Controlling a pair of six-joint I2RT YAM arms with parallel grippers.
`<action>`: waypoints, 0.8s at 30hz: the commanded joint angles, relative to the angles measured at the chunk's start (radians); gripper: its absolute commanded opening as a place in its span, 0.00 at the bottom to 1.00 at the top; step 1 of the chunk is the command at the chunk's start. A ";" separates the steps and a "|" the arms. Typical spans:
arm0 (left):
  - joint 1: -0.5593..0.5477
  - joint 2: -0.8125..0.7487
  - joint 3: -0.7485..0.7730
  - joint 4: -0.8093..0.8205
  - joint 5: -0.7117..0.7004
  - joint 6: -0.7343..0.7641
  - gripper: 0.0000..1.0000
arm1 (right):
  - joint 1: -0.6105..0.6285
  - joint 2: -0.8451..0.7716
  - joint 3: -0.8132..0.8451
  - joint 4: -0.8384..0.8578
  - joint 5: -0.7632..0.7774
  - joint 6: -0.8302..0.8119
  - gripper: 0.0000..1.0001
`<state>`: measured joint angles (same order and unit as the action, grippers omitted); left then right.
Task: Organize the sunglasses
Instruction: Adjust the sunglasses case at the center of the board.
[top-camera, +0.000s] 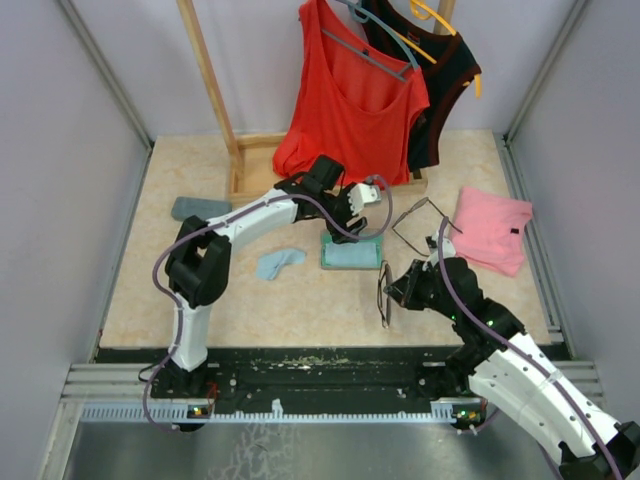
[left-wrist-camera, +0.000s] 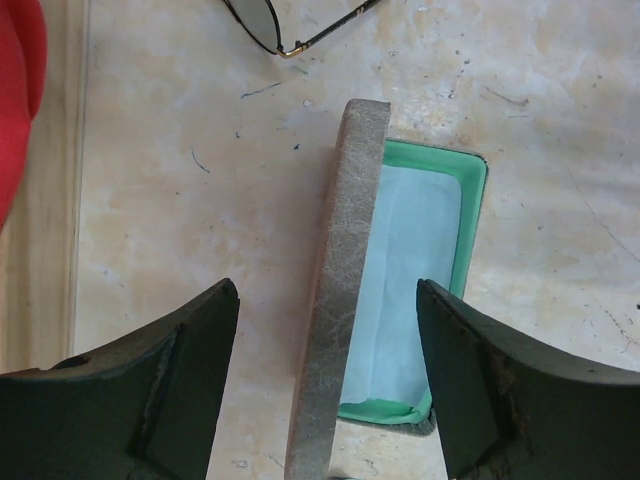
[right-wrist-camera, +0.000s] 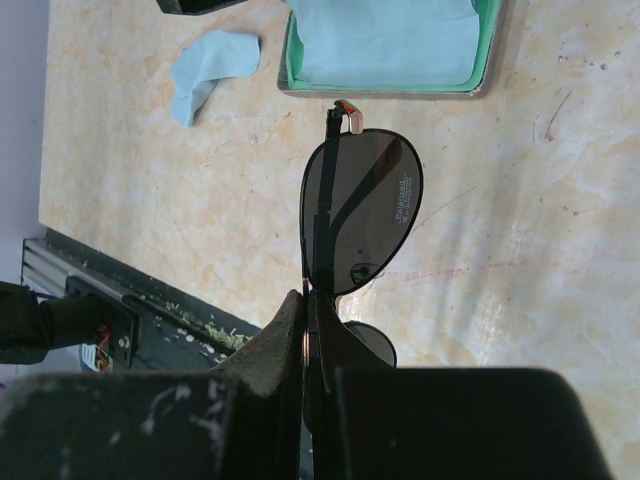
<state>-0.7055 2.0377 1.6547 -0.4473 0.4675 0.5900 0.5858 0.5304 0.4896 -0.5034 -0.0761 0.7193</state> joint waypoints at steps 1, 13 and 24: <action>-0.006 0.049 0.060 -0.032 -0.021 0.027 0.74 | -0.007 -0.011 0.010 0.026 -0.002 0.011 0.00; -0.008 0.075 0.076 -0.040 -0.035 0.013 0.44 | -0.007 -0.019 0.006 0.024 -0.007 0.009 0.00; -0.008 -0.019 -0.001 -0.014 -0.019 -0.085 0.25 | -0.007 -0.019 -0.005 0.041 -0.014 0.007 0.00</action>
<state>-0.7071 2.0995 1.6932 -0.4728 0.4278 0.5575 0.5858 0.5236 0.4839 -0.5102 -0.0784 0.7193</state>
